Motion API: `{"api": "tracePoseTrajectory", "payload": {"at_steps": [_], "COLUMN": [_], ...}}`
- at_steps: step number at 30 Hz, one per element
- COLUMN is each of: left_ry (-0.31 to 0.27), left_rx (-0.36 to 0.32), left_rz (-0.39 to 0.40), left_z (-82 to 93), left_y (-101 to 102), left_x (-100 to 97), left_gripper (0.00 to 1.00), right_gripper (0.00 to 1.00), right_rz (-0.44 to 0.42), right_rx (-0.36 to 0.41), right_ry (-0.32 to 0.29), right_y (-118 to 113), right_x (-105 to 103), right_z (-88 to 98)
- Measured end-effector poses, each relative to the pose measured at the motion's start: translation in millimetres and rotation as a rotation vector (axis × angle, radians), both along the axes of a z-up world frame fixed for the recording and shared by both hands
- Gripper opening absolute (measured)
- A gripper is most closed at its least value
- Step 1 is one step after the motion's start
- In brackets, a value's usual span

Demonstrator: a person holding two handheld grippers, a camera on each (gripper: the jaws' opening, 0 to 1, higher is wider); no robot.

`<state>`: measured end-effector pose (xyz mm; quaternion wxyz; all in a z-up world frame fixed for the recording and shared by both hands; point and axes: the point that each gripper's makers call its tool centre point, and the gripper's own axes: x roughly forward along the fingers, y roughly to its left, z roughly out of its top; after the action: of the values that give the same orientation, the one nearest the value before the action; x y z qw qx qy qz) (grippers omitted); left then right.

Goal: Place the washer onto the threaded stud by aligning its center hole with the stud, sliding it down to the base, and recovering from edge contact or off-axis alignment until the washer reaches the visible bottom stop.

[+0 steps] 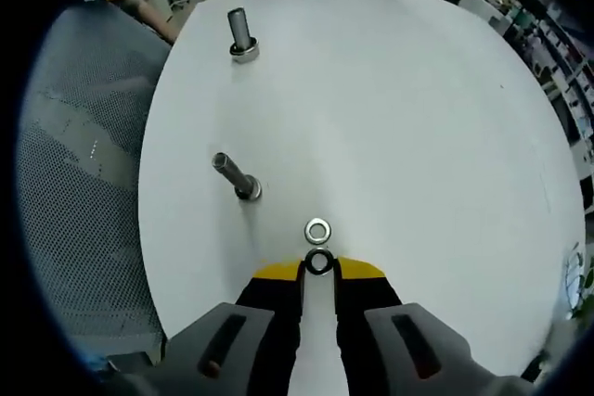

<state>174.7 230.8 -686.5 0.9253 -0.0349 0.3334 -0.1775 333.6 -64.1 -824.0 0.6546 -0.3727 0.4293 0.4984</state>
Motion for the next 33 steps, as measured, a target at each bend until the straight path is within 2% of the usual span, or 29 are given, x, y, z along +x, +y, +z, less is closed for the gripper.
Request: {"api": "tracePoseTrajectory", "payload": {"at_steps": [3, 12, 19, 26, 33], "left_ry": [0.002, 0.002, 0.003, -0.003, -0.010], "left_rx": [0.000, -0.004, -0.003, -0.006, -0.009], "left_rz": [0.001, 0.001, 0.000, 0.004, 0.007], "left_z": [-0.2, -0.1, -0.3, 0.5, 1.6], "left_y": [0.0, -0.6, -0.3, 0.1, 0.4], "left_x": [-0.3, -0.6, -0.7, -0.3, 0.2], "left_gripper": [0.00, 0.00, 0.00, 0.00, 0.00], "right_gripper": [0.14, 0.14, 0.14, 0.14, 0.14], "right_rz": [0.036, 0.089, 0.151, 0.201, 0.212], "right_rx": [0.014, 0.078, 0.085, 0.058, 0.029], "right_ry": [-0.024, 0.002, 0.021, 0.047, 0.041], "right_y": [8.0, 34.3, 51.5, 60.9, 62.2], "right_x": [-5.5, -24.0, -33.8, -41.9, -39.5], "right_z": [11.4, 40.7, 53.9, 51.1, 45.4]}}
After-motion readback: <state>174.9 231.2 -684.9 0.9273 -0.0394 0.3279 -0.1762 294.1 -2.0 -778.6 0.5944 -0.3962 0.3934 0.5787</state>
